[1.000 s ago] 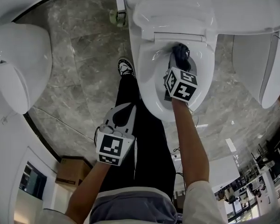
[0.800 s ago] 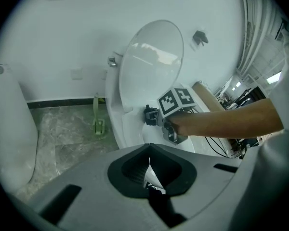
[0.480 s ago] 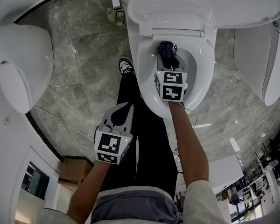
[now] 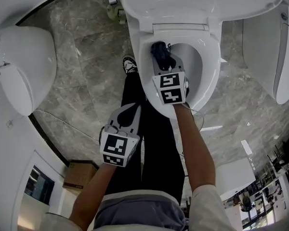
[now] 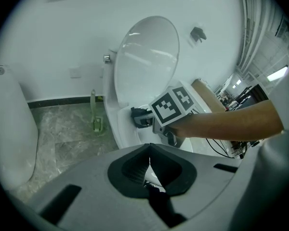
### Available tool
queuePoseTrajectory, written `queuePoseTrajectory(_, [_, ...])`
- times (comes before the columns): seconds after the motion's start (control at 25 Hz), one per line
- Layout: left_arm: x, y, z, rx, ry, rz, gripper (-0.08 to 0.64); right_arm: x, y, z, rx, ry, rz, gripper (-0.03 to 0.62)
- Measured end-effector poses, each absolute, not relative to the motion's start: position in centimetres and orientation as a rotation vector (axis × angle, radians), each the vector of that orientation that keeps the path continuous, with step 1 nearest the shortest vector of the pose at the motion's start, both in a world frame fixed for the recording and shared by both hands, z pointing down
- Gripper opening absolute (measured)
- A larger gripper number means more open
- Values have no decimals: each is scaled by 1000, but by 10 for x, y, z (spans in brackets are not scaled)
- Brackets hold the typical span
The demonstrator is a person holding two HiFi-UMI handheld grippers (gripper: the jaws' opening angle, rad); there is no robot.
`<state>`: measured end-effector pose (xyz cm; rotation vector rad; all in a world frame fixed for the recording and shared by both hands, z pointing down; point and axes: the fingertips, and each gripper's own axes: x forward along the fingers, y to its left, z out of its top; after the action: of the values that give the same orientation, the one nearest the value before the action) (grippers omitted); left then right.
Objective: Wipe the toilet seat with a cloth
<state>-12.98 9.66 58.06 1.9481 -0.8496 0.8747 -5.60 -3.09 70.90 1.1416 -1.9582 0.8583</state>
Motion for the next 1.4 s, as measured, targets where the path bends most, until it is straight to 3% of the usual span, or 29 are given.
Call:
queuePoseTrajectory(0.48, [-129,111,581,1921,-878,865,9,-84,5,699,945,-2084,800,106])
queuePoseTrajectory(1.4, [-119,134,584,1925,-898,930,9,-87,97,694,843,-2157,1001,106])
